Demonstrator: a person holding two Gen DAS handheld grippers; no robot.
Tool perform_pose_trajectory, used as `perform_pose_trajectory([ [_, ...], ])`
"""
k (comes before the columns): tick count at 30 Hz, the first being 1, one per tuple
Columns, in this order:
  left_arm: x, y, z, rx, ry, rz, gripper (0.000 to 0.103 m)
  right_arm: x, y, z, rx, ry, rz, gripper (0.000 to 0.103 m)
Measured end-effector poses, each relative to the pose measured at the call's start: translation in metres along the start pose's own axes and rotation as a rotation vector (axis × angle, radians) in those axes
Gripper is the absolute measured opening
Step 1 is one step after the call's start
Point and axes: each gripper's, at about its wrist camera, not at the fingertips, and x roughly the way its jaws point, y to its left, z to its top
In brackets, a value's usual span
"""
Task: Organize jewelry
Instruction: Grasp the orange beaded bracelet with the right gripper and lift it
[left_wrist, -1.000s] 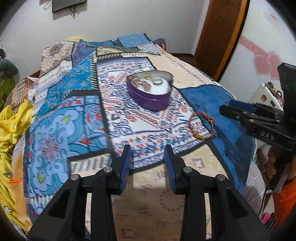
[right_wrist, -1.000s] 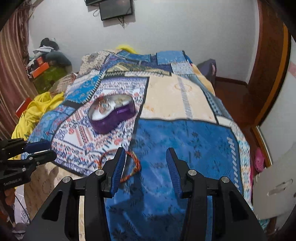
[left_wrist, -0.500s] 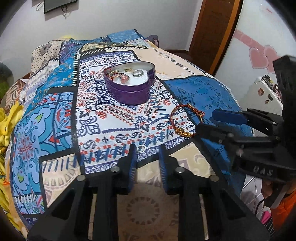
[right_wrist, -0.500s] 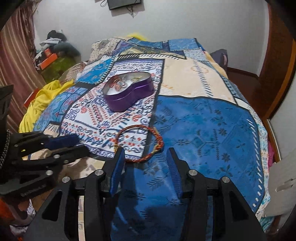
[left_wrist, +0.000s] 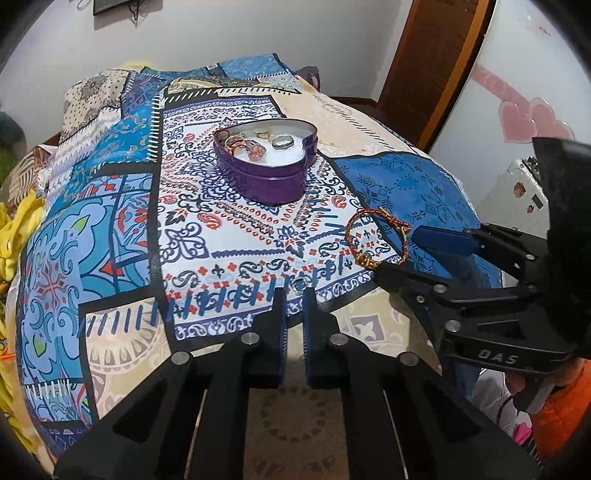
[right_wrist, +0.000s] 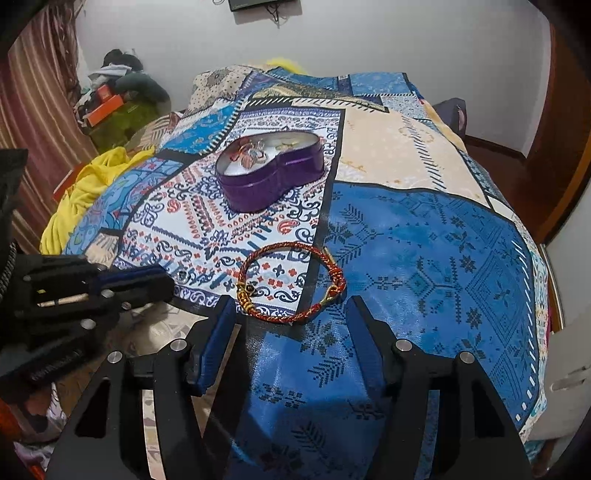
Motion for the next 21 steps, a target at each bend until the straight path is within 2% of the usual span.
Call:
perform_pose_trajectory([
  [4,-0.001,0.005,-0.001,-0.014,0.003,-0.015,0.008,0.006,0.005,0.002,-0.037,-0.006,-0.012,0.065],
  [8,-0.001,0.007,-0.002,-0.025,0.007,-0.027,0.011,0.01,0.006,0.006,-0.055,-0.021,-0.026,0.065],
  [10,0.0,0.006,-0.001,-0.025,0.01,-0.033,0.016,0.011,0.005,0.006,-0.056,-0.026,-0.024,0.065],
  [11,0.0,0.005,-0.001,-0.022,0.01,-0.035,0.018,0.011,0.004,0.007,-0.057,-0.031,-0.025,0.062],
  [15,0.002,-0.002,0.0,0.002,0.007,-0.029,0.028,0.01,0.001,0.006,-0.056,-0.04,-0.018,0.033],
  [18,0.005,-0.005,0.002,0.017,0.004,-0.009,0.029,0.009,-0.003,0.005,-0.051,-0.044,-0.014,0.016],
  [21,0.007,-0.004,0.005,0.007,0.003,-0.009,0.029,0.006,-0.007,0.002,-0.042,-0.051,-0.006,0.011],
])
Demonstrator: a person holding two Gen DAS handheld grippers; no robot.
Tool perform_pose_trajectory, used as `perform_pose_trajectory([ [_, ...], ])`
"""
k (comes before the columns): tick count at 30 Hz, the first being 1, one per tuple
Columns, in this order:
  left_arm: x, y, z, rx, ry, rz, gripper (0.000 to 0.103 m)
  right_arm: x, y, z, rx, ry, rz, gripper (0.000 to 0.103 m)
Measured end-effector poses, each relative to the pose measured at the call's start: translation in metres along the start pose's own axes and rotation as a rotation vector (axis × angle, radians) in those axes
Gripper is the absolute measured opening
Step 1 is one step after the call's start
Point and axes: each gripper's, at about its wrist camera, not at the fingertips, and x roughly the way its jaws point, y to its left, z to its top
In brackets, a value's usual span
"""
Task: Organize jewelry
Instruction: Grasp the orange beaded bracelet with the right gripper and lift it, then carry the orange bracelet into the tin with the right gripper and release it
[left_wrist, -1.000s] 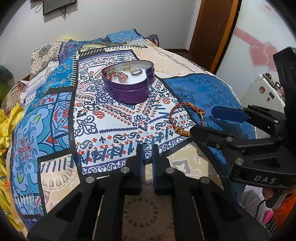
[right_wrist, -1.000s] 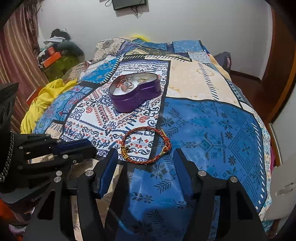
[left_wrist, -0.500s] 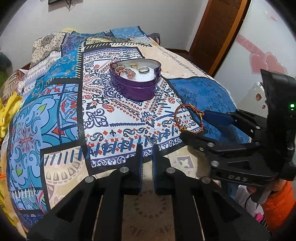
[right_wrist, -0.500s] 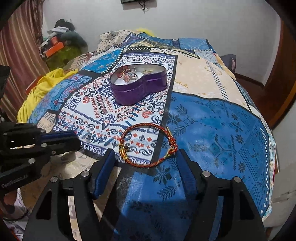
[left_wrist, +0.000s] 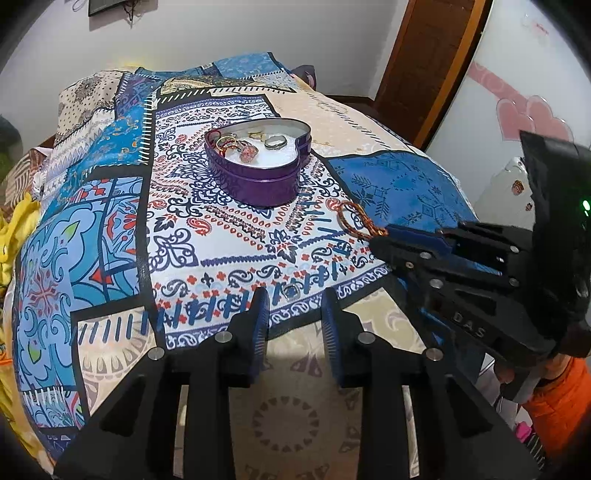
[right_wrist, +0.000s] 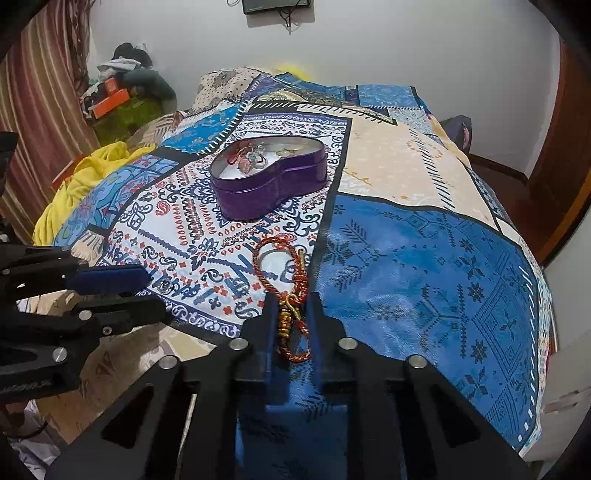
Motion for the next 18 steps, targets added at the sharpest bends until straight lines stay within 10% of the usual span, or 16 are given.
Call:
perform_pose_trajectory([
  [18,0.003,-0.008,0.002,0.06,-0.039,0.091,0.006,-0.013,-0.003,0.001,0.041,-0.042,0.022,0.01],
])
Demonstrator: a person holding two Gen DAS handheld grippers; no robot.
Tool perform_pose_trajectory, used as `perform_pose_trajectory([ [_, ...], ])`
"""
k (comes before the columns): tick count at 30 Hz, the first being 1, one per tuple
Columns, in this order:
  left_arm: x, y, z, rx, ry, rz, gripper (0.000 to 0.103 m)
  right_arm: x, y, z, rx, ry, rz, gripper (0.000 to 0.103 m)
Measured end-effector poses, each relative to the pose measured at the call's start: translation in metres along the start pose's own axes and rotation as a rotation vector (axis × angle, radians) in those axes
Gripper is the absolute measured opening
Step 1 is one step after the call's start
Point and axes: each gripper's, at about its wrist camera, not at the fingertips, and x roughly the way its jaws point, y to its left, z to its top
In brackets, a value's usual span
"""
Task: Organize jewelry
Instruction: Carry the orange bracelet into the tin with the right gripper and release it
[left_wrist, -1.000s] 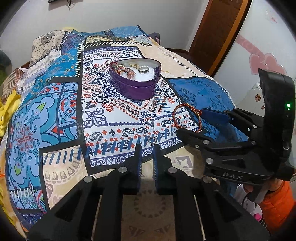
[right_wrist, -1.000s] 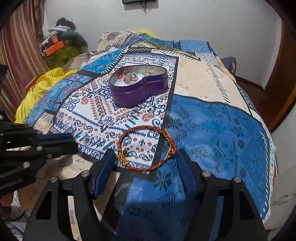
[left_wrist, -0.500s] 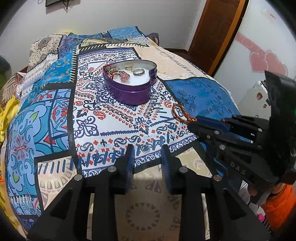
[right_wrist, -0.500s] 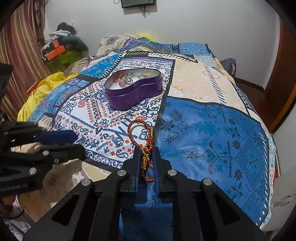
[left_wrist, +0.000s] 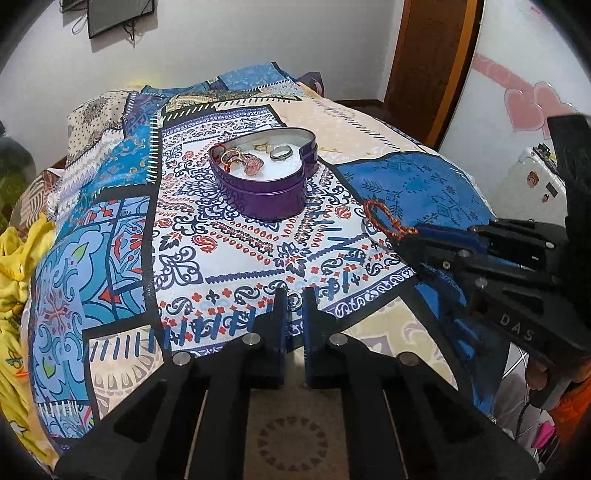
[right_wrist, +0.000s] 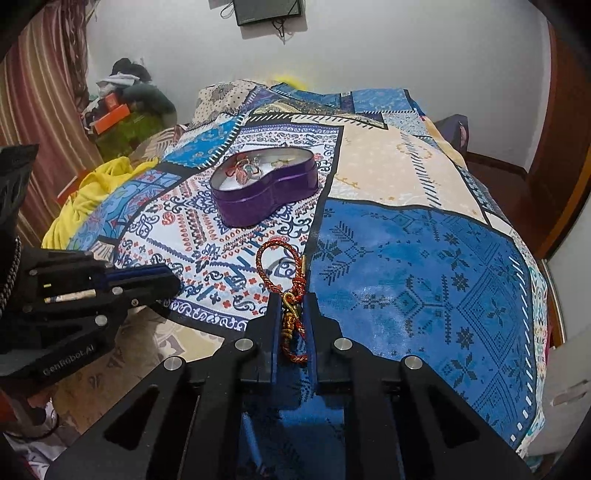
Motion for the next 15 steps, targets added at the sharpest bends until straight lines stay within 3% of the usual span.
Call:
perform_pose_trajectory([
  [15,-0.029,0.026,0.037,-0.059,-0.118,0.0,0.006,-0.013,0.009,0.041,-0.011,-0.112,0.007,0.01],
])
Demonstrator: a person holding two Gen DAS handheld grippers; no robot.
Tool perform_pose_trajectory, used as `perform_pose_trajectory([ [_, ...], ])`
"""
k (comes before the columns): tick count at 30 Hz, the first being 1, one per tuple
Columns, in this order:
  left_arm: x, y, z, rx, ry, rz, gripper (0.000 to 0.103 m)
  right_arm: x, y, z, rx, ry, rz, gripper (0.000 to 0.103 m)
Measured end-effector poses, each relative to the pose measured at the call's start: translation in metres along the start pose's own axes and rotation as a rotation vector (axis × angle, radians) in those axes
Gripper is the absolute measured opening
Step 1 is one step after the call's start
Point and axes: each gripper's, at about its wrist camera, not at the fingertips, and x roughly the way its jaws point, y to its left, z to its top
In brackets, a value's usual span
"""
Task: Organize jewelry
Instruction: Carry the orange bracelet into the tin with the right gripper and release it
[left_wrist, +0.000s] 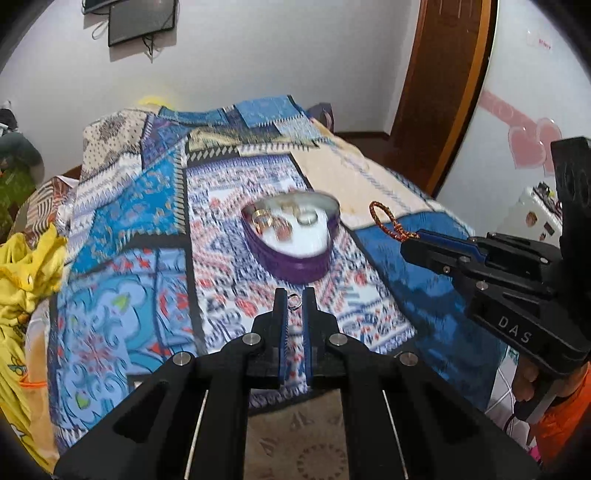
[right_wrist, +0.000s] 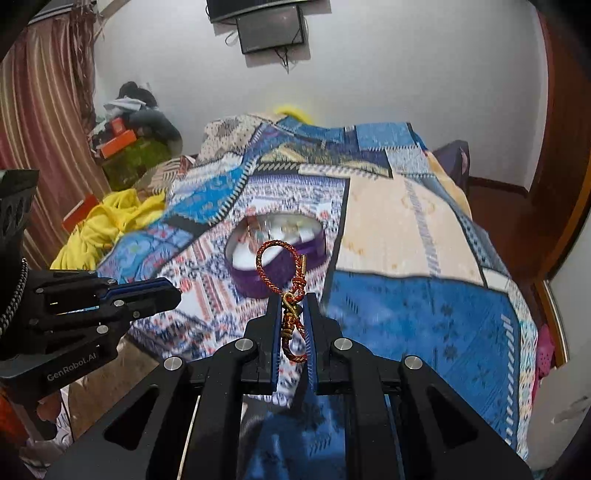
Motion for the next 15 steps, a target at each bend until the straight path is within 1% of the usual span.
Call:
perform_pose_trajectory([
  [9,-0.006,0.009,0.028,-0.003,-0.065,0.001,0.006,0.004,0.002,0.026,-0.002,-0.05,0.003,0.01],
  [15,-0.001,0.016,0.041,-0.01,-0.082,-0.009,0.006,0.015,0.005,0.043,-0.007,-0.067,0.024,0.01],
])
